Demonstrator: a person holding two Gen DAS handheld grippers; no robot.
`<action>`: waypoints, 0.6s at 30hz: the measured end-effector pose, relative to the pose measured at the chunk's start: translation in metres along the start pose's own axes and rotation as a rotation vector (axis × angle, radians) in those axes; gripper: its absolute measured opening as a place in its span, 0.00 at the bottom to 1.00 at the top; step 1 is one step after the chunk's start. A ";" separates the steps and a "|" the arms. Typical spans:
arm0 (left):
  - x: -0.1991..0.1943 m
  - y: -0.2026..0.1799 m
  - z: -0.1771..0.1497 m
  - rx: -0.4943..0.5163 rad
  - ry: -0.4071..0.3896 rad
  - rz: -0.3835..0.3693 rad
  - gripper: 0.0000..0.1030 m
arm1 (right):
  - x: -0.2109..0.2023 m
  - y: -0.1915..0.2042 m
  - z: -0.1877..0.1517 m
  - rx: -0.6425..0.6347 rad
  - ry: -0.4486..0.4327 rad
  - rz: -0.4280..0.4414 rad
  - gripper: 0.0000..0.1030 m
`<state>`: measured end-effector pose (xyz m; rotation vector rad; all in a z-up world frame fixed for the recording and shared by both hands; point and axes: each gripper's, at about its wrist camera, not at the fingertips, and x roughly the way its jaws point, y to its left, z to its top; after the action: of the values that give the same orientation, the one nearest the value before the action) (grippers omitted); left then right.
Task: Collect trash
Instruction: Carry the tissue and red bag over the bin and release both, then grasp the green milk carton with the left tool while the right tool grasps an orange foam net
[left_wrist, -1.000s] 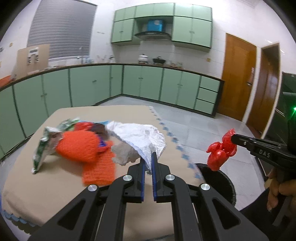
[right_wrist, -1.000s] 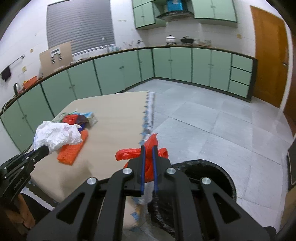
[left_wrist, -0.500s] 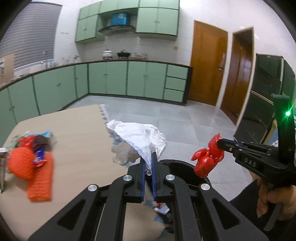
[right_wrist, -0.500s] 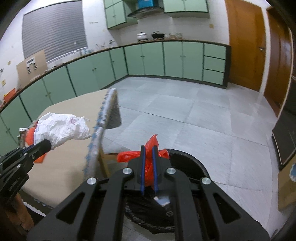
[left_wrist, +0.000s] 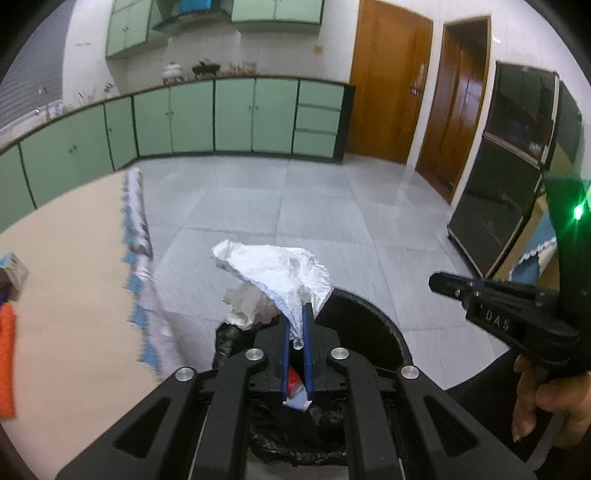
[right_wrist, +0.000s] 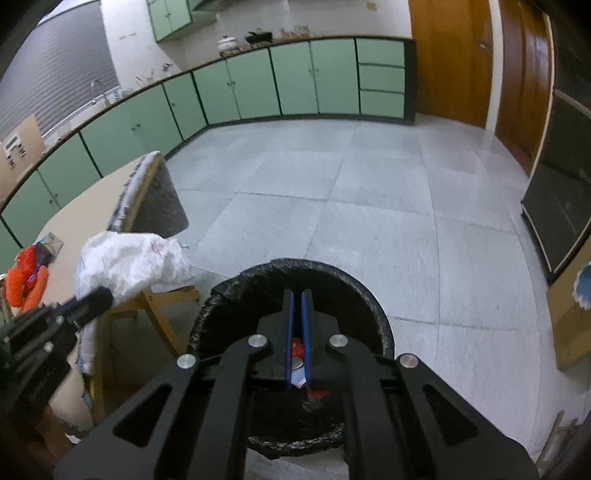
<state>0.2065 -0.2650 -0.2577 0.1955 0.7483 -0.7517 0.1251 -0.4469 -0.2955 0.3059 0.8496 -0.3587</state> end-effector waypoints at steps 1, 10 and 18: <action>0.009 0.000 -0.002 0.000 0.020 -0.001 0.07 | 0.003 0.000 -0.002 0.007 0.013 0.001 0.07; 0.025 0.007 -0.019 -0.018 0.055 0.021 0.38 | -0.002 -0.001 0.000 0.019 -0.017 -0.005 0.22; -0.019 0.025 -0.018 -0.054 -0.015 0.084 0.50 | -0.015 0.012 0.002 -0.015 -0.031 0.004 0.28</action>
<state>0.2045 -0.2286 -0.2606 0.1710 0.7407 -0.6514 0.1226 -0.4343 -0.2811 0.2873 0.8206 -0.3519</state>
